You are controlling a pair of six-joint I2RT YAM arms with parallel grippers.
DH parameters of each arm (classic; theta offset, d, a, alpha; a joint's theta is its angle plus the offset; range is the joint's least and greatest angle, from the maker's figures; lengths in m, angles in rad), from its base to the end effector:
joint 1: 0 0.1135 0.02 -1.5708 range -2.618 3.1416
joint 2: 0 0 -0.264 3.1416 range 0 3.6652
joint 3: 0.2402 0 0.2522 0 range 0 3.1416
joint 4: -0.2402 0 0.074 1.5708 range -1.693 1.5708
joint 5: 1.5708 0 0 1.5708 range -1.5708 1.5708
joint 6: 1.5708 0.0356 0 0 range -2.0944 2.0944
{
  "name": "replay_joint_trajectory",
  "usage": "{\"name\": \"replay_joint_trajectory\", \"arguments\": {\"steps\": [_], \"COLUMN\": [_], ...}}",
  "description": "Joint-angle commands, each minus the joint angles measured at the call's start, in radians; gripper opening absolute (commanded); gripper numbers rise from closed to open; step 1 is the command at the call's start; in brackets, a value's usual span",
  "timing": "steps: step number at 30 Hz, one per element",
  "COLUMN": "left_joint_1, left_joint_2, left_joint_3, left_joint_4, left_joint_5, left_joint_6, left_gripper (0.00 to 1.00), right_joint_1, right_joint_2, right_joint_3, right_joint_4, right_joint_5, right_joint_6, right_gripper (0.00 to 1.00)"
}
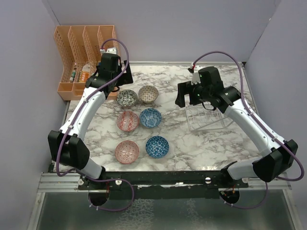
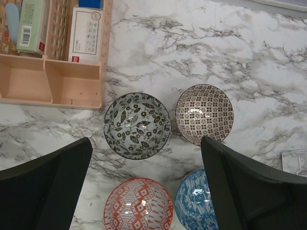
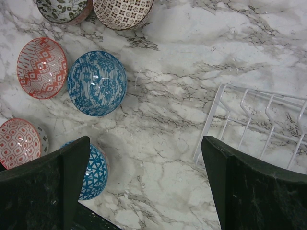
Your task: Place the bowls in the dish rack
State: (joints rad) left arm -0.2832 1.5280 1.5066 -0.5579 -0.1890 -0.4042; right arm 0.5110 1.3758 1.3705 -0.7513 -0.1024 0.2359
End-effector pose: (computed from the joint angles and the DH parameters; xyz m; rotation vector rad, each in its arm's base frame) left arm 0.3342 -0.0903 0.3723 -0.2391 2.1317 -0.1992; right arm 0.2544 0.1468 0.3561 -0.3775 2.3447 0.4868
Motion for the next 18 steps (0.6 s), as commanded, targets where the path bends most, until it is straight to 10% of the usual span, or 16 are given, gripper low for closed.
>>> {"name": "replay_joint_trajectory", "arguments": {"steps": [1,18], "left_joint_1": [-0.003,-0.024], "left_joint_2": [-0.021,-0.146], "left_joint_3": [0.031,-0.220], "left_joint_4": [0.034,0.335], "left_joint_5": [0.079,0.458], "left_joint_6": [0.078,0.038], "left_gripper": [0.99,0.99], "right_joint_1": [0.007,0.007], "right_joint_2": [-0.024,-0.054], "right_joint_3": [0.052,0.054], "right_joint_4": [-0.024,-0.048], "right_joint_5": [0.049,0.127], "right_joint_6": [0.012,0.032], "right_gripper": [1.00,0.99]}}
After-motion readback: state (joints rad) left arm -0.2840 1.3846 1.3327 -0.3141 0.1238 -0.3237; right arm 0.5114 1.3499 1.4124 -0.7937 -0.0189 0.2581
